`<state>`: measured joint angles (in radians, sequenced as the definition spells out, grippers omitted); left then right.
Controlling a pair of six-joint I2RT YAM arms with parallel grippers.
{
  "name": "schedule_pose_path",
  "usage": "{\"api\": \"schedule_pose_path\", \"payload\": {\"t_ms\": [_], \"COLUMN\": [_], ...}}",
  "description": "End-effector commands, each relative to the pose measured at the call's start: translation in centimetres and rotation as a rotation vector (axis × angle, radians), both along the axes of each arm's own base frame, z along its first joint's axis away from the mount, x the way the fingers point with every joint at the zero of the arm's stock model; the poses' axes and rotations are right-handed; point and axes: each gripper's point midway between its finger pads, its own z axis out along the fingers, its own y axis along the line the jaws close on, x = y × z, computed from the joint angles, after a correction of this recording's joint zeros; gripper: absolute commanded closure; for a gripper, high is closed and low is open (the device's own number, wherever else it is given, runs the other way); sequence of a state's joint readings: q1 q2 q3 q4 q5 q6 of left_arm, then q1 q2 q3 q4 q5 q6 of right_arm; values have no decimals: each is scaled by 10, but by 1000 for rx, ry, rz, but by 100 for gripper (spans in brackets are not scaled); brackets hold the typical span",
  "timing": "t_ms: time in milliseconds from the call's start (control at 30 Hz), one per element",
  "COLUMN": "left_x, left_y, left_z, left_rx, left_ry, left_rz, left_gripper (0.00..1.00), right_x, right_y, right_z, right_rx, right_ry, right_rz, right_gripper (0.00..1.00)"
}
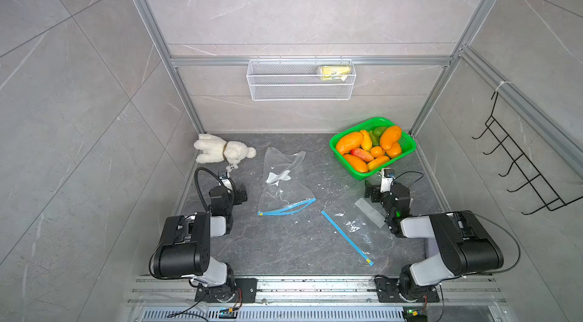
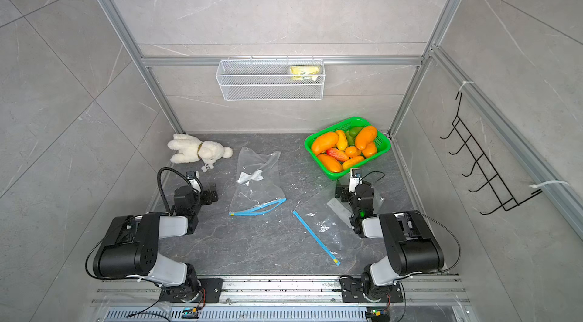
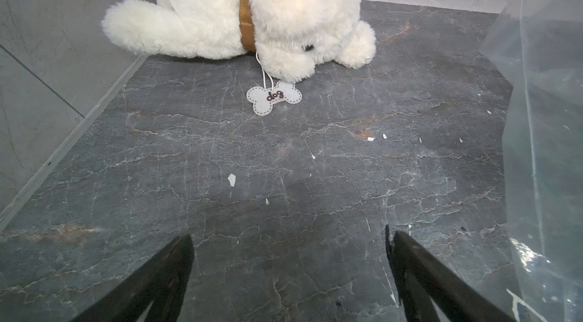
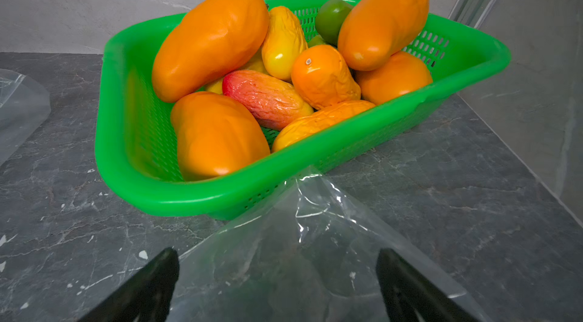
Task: Place the mango in a zip-top bag and seal the zipper
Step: Pick up the zipper food storage bag at the center of the board.
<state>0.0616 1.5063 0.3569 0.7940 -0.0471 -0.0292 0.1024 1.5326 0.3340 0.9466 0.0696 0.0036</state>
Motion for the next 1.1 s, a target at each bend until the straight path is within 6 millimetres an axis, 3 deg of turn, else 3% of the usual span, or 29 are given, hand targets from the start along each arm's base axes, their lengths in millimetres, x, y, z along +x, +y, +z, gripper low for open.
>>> {"api": "schedule_pose_path", "payload": {"t_ms": [0,333,400,467,567,700,800,867,933,1000,1067], "left_x": [7,7,10,10,4,-2,-13,-28,-15,-12,-23], "left_y": [1,1,-8,-17,-17,-17,5,7,-36,-84,-114], "left_z": [15,16,23,34,52,100,128,124,126,125,121], "left_rx": [11,15,14,22,54,9,-216,-405,-485,-562,-426], "left_ry": [-58,-63,-58,-38,-57,-109,-25,107,188,257,298], "left_rz": [-6,-9,-61,-109,-76,-14,244,397,164,-47,-107], "left_gripper": [0,0,0,0,0,0,0,0,0,0,0], "right_x": [3,3,3,-4,-17,-27,-31,-34,-40,-39,-42], "right_y": [3,3,2,-4,-14,-17,-13,-9,-35,-9,21], "right_z": [2,1,4,14,32,45,51,67,82,107,121], "right_rx": [-6,-6,-5,-4,4,13,27,105,334,429,466], "right_ry": [-3,0,-10,-47,-105,-146,-138,-116,-90,-65,-19], "right_rz": [14,16,8,-22,-77,-89,-64,-64,-283,-157,11], "right_gripper": [0,0,0,1,0,0,1,1,0,0,1]}}
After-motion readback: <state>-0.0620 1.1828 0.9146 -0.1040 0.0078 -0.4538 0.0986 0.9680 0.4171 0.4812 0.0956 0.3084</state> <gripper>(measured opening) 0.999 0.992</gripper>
